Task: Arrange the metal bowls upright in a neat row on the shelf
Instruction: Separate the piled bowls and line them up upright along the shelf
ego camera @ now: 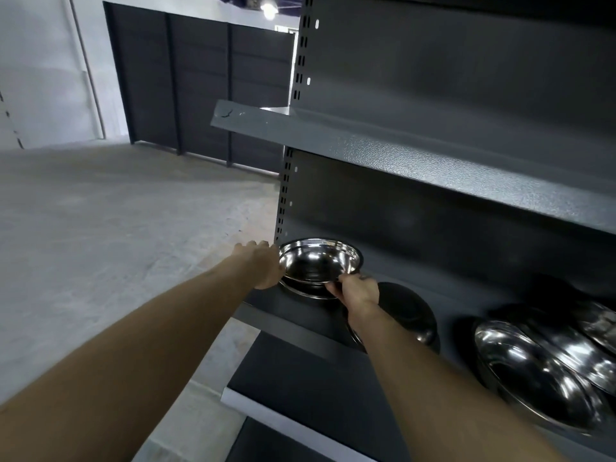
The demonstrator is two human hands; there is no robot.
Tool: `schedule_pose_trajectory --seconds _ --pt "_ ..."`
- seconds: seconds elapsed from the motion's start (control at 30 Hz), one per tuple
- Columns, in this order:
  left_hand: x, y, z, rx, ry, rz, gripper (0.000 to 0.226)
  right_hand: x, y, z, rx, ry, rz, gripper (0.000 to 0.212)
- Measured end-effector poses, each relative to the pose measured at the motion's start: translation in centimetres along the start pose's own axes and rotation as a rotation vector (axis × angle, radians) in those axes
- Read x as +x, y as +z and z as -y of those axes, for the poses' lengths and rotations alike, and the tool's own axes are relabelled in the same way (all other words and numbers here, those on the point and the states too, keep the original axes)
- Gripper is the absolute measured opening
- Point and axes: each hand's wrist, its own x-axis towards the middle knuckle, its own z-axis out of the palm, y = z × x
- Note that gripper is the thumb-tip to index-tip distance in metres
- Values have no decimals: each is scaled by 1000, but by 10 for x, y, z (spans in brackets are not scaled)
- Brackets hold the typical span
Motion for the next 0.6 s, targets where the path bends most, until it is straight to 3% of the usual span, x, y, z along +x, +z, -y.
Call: schedule_pose_trajectory --seconds 0.13,0.2,0.4,0.6 --pt "4 0 -9 4 32 1 57 3 -9 -1 -203 -64 -69 14" --pt "7 -1 -15 8 54 0 56 3 -13 -1 -273 -61 -66 5" --pt "15 0 -37 -7 132 -6 55 4 -35 15 -262 -76 -85 18" --pt "22 5 -92 -63 284 -41 54 17 -101 31 -342 -162 -290 7"
